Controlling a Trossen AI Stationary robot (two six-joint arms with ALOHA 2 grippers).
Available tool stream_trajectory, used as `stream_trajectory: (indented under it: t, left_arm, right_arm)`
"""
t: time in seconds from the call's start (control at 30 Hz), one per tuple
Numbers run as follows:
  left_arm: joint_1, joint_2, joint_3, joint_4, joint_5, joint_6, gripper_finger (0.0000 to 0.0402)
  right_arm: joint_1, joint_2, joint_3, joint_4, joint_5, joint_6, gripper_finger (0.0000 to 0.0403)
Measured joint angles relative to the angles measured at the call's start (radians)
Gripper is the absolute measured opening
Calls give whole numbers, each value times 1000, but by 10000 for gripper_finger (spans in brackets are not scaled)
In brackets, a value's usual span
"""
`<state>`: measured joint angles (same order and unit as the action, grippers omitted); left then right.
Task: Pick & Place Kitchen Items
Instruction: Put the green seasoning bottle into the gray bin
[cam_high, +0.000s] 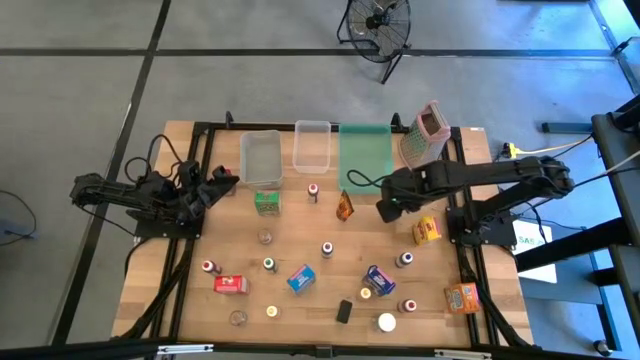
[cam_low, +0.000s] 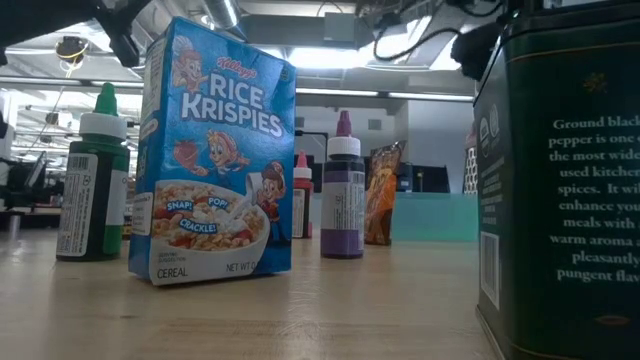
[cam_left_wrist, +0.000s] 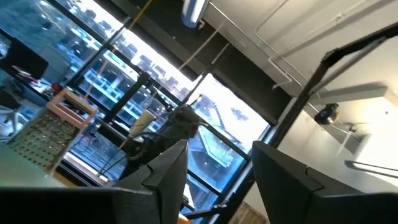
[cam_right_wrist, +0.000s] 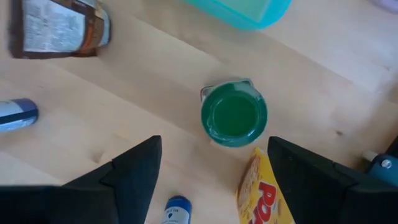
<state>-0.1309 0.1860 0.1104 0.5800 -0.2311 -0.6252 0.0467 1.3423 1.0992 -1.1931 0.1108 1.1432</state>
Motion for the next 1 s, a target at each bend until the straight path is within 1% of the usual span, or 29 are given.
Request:
stream_trajectory:
  t: [0.17, 0.3, 0.4, 0.7, 1.0]
  left_arm:
    - [0, 0, 0, 0, 28, -1, 175]
    - [0, 0, 0, 0, 53, -22, 174]
    - [0, 0, 0, 0, 72, -27, 174]
    - [0, 0, 0, 0, 76, -45, 174]
    - [0, 0, 0, -4, 76, -44, 173]
  right_arm:
    - [-20, 36, 0, 0, -14, -7, 294]
    - [-39, 48, 0, -4, -46, -5, 293]
    - [-42, 48, 0, -11, -39, -4, 293]
    - [-71, 48, 0, -11, -34, -56, 293]
    - [-58, 48, 0, -12, -107, -56, 293]
